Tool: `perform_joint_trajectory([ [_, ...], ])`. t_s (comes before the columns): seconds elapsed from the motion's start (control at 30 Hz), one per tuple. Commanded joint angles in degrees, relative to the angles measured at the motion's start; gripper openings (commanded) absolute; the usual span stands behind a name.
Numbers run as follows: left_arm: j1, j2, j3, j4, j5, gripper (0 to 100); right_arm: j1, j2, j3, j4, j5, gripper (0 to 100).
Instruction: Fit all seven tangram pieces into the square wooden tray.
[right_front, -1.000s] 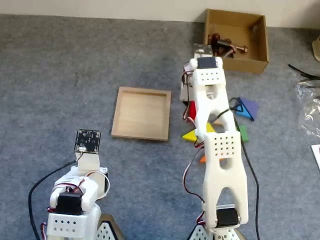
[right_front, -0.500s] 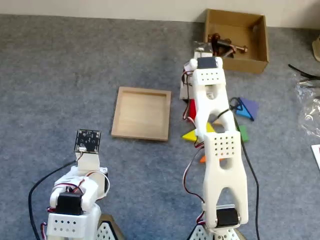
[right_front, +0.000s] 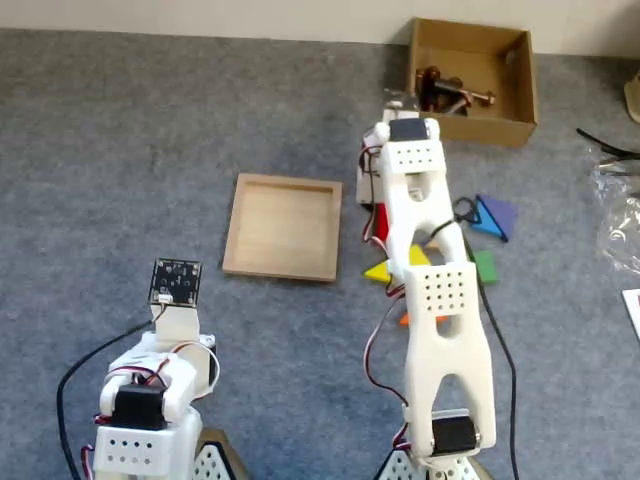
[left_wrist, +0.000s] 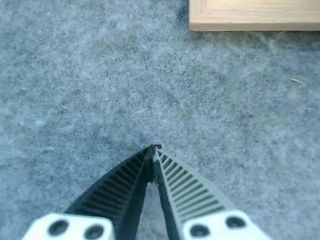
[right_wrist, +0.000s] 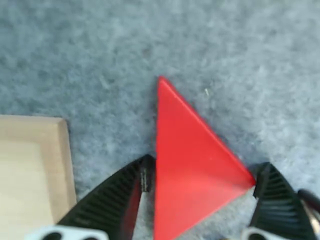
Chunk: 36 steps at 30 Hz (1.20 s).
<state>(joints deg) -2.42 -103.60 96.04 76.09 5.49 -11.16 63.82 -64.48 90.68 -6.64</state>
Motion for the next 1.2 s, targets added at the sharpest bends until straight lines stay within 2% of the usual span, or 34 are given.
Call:
perform_joint_trajectory([
  [0.0,1.01,-0.4,1.1,-0.18,0.35,1,-0.57,-0.04,-2.51,0.75,0.62,31.3],
  [0.07,1.01,-0.4,1.1,-0.18,0.35,1,-0.57,0.04,-3.38,1.1,0.62,31.0],
  [0.23,1.01,-0.4,1.1,-0.18,0.35,1,-0.57,0.22,-4.53,1.19,0.88,22.7],
  [0.7,1.01,-0.4,1.1,-0.18,0.35,1,-0.57,-0.31,-4.97,1.27,0.62,22.0],
  [0.97,1.01,-0.4,1.1,-0.18,0.35,1,-0.57,0.22,-13.76,5.41,0.88,22.0],
  [1.17,1.01,-0.4,1.1,-0.18,0.35,1,-0.57,0.22,-15.16,6.64,0.97,22.0],
])
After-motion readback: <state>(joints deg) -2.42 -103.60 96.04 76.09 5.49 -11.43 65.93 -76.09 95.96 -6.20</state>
